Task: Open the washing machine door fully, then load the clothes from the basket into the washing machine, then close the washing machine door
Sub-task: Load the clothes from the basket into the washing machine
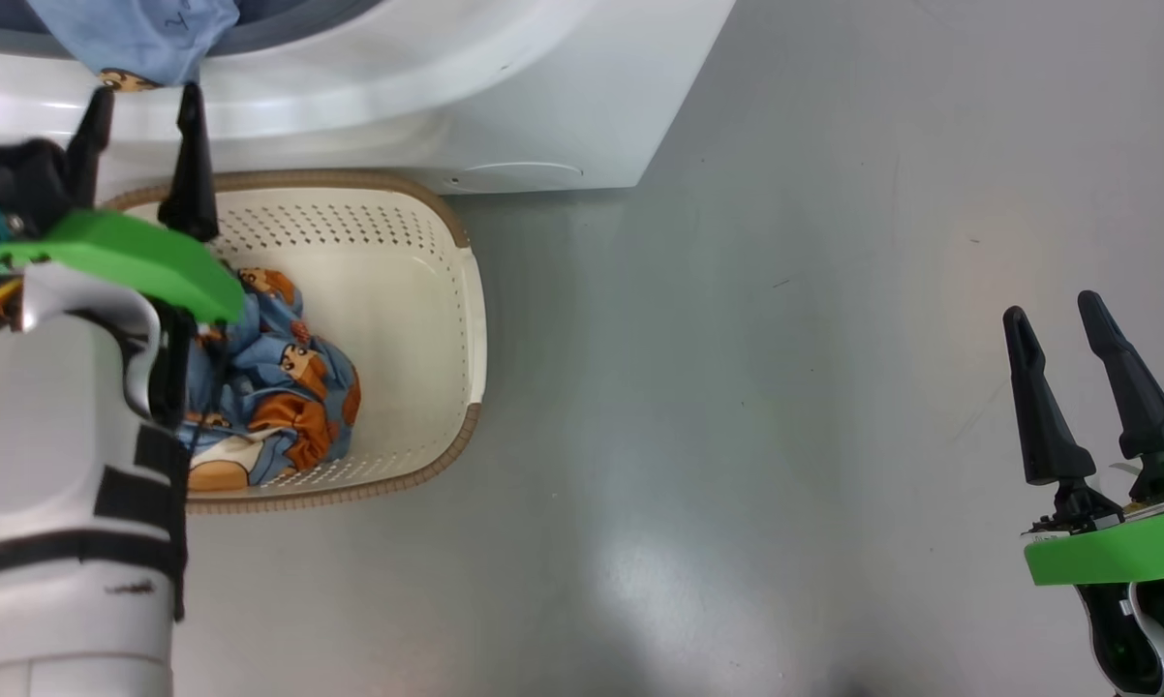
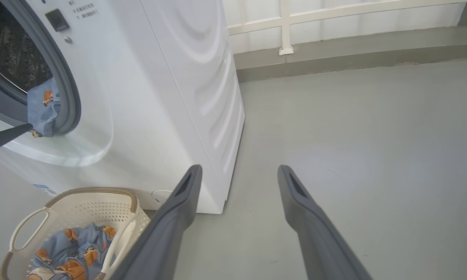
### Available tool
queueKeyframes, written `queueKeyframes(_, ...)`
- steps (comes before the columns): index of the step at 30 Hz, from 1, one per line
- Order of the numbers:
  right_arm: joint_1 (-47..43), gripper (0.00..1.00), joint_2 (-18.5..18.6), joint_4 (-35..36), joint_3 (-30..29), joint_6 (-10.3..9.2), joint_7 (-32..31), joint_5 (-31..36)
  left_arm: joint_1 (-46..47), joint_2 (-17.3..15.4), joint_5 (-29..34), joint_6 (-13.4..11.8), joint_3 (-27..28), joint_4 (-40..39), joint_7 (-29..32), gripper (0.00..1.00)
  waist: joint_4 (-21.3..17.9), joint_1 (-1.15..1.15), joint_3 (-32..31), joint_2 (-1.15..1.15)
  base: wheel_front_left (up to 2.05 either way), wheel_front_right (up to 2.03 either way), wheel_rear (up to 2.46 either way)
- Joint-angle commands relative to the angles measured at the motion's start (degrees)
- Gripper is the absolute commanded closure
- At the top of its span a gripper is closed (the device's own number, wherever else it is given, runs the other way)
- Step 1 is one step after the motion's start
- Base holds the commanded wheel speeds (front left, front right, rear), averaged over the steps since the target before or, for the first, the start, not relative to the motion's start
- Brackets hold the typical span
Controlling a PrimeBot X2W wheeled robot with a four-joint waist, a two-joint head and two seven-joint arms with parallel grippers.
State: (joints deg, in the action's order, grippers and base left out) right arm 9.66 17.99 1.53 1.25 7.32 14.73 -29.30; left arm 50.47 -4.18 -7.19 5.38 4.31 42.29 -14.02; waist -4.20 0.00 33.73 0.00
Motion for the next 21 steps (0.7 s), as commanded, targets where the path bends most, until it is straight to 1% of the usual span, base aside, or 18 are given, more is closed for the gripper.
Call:
queueKeyframes(1, -0.27, 0.0, 0.9, 1.28, 1.21, 0.17, 0.27, 0.16, 1.77, -2.6, 0.67, -0.16, 0.84, 1.32, 0.16, 0.0, -0.18, 0.0, 0.12, 0.0, 0.0, 0.0, 0.0)
queueKeyframes(9, -0.02, 0.0, 0.71, 1.11, 1.81, 0.17, 0.27, 0.1, 6.58, -3.92, 1.09, -1.13, 0.14, 9.71, -0.47, 0.0, -0.87, 0.0, 0.1, 0.0, 0.0, 0.0, 0.0)
queueKeyframes(17, 0.36, 0.0, 0.7, 1.08, 2.3, 0.17, 0.27, 0.01, 9.36, -5.11, 1.11, -2.2, 0.05, 14.58, -0.88, 0.0, -1.47, 0.0, 0.22, 0.0, 0.0, 0.0, 0.0)
queueKeyframes(21, 0.4, 0.0, 0.62, 1.0, 2.65, 0.17, 0.27, -0.02, 10.12, -5.41, 1.01, -2.72, 0.07, 15.51, -0.94, 0.0, -1.82, 0.0, 0.17, 0.0, 0.0, 0.0, 0.0)
